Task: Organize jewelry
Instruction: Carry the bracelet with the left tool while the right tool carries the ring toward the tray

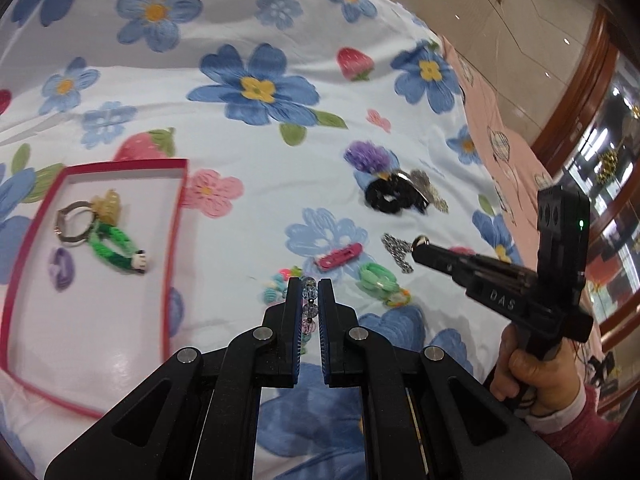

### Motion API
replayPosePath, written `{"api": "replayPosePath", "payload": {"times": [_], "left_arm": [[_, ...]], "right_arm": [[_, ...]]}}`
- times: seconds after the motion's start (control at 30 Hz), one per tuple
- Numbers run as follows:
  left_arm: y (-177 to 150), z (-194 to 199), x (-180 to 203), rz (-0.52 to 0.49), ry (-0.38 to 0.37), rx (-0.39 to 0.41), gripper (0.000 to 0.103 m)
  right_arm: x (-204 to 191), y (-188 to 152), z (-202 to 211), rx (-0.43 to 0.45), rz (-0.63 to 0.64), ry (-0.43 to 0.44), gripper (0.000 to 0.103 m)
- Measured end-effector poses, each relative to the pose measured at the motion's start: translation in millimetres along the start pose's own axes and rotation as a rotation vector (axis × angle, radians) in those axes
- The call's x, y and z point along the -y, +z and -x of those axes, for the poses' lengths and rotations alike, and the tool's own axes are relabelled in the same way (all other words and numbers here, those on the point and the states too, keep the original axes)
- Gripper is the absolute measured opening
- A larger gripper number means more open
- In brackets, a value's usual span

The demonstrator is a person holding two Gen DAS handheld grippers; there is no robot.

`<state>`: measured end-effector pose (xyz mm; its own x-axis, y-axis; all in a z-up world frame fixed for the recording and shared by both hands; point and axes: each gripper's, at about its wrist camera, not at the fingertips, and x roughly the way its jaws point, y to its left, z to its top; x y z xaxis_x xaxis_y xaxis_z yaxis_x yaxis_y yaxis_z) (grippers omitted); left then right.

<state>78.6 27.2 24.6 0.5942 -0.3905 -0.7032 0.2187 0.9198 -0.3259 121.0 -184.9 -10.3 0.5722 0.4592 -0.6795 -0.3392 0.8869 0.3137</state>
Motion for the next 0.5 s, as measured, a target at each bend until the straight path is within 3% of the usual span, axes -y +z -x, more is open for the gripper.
{"api": "replayPosePath", "payload": {"times": [0.5], "left_arm": [[3,64,-67,0.119,0.096,0.13,0.006]], "right_arm": [[-82,7,-25,-0.045,0.106,0.163,0.006]]}}
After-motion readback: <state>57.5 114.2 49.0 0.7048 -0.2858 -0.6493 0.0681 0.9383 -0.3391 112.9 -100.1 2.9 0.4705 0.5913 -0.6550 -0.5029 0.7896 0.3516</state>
